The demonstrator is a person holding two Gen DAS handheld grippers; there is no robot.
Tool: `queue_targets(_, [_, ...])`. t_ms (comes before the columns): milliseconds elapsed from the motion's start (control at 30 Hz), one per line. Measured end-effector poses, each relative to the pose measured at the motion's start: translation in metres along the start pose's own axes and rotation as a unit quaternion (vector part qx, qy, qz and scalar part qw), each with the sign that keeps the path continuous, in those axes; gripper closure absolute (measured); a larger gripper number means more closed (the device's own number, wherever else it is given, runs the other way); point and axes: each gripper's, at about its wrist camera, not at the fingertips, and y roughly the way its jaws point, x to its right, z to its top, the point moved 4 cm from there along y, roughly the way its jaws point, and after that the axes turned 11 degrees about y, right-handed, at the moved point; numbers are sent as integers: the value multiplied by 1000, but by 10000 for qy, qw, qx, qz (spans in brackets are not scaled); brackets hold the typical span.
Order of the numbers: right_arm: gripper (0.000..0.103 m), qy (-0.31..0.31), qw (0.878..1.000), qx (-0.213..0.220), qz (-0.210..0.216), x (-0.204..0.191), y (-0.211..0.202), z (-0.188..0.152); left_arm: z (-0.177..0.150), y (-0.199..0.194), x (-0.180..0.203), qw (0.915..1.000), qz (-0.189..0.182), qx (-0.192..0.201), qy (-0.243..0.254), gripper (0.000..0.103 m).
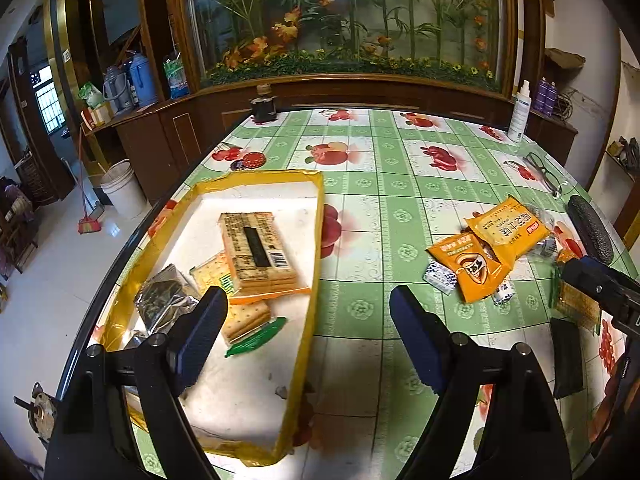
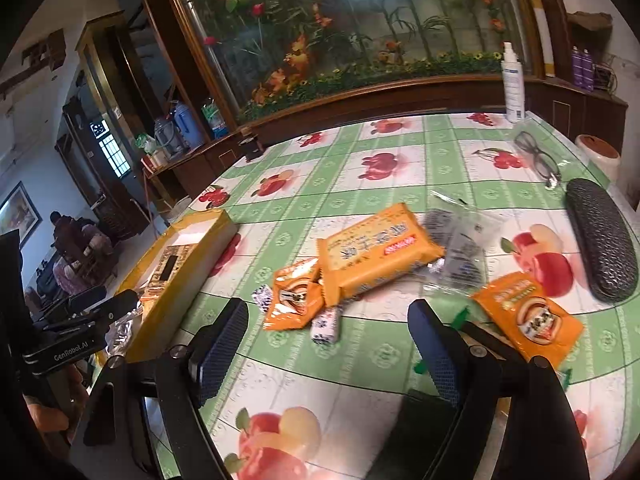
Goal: Organize snacks
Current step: 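Grasp the dark green packet with the left gripper while the right grasps an orange packet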
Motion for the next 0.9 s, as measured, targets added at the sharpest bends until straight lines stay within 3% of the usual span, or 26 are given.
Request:
queue_targets(400, [19, -120, 9975, 115, -683, 65, -39, -14, -5, 33, 73, 9953, -823, -407, 307, 19])
queue_targets(700, [18, 142, 9981, -28, -596, 102, -53, -24, -2, 43, 93, 9896, -1301, -548, 286, 19])
queue_targets(800, [18, 95, 9986, -122, -512, 98, -56, -33, -5, 40, 104, 9864, -1502, -596, 308, 20])
queue_targets(900, [18, -95, 9960, -86, -885, 100, -56, -35, -10, 31, 132, 9767, -2005, -672, 352, 20])
